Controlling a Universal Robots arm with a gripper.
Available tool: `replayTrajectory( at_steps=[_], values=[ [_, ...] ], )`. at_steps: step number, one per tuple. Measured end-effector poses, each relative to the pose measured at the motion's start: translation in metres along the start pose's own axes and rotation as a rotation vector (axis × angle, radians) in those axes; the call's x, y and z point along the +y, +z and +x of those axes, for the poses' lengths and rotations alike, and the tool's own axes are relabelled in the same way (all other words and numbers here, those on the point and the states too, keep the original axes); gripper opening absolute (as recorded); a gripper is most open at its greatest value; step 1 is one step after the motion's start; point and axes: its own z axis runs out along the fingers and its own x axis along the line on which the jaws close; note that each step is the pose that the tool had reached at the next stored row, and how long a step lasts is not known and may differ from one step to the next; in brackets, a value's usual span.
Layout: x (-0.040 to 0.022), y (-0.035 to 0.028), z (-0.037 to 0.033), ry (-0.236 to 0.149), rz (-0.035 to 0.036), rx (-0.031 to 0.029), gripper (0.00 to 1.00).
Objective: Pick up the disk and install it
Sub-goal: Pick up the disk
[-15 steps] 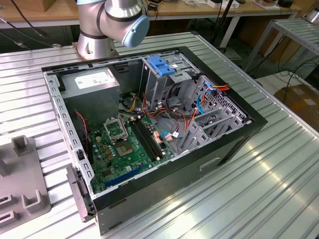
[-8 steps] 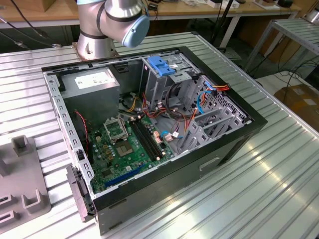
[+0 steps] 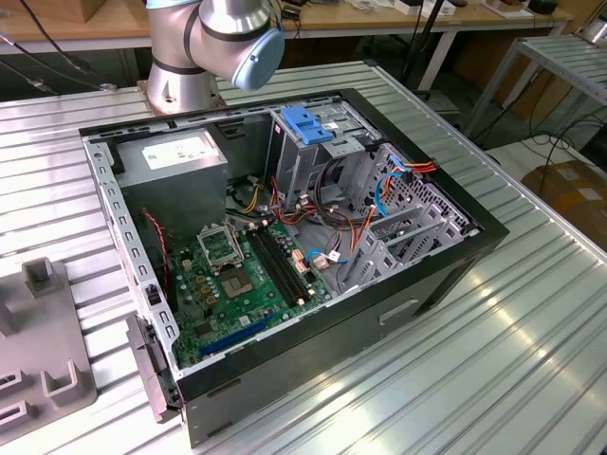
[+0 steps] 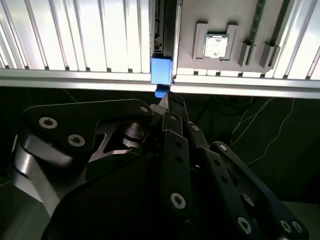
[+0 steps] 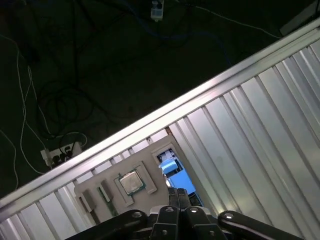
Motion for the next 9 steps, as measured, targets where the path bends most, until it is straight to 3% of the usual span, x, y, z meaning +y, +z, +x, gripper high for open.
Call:
replayTrajectory(
  at_steps=[9],
  values=[
    [0.0000, 0.0000, 0.0000, -0.159, -0.0031, 0.0082, 0.10]
  ],
)
